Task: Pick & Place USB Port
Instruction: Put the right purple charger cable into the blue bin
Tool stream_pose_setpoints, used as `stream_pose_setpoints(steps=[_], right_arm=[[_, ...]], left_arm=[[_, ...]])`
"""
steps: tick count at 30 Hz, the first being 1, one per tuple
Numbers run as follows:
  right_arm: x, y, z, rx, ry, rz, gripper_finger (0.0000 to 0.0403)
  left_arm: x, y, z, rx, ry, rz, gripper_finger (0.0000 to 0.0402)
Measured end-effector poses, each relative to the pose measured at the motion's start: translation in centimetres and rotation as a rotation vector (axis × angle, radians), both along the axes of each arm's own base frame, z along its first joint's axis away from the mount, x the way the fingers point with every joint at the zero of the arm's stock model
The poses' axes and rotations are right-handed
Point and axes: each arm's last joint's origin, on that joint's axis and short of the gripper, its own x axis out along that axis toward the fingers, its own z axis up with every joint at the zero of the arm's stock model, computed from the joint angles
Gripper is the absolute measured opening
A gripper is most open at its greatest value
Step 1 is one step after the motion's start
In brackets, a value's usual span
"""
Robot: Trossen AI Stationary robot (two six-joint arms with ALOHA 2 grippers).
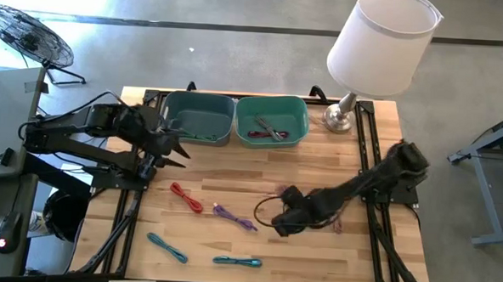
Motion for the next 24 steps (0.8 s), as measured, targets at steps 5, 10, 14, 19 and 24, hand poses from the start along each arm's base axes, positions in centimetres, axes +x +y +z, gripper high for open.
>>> stream_pose_setpoints(steps=[5,10,14,19,24], right_arm=[[-0.2,-0.9,9.6,-0.261,-0.387,0.131,0.0007],[0.0,-1.5,17.5,-0.514,-0.629,0.333,0.0007],[0.8,-2.5,20.9,-0.617,-0.737,0.458,0.0007],[2.0,-4.6,21.6,-0.65,-0.766,0.534,0.0007],[3.2,-6.4,19.8,-0.59,-0.75,0.596,0.0007]], left_arm=[[1.0,-0.2,2.2,-0.04,-0.252,-0.087,0.013],[2.3,-0.2,3.4,-0.075,-0.39,-0.076,0.0131],[4.1,-0.3,3.7,-0.098,-0.443,-0.113,0.0139],[6.9,-0.3,3.3,-0.13,-0.466,-0.132,0.0162],[9.2,-0.4,2.9,-0.163,-0.497,-0.172,0.0184]])
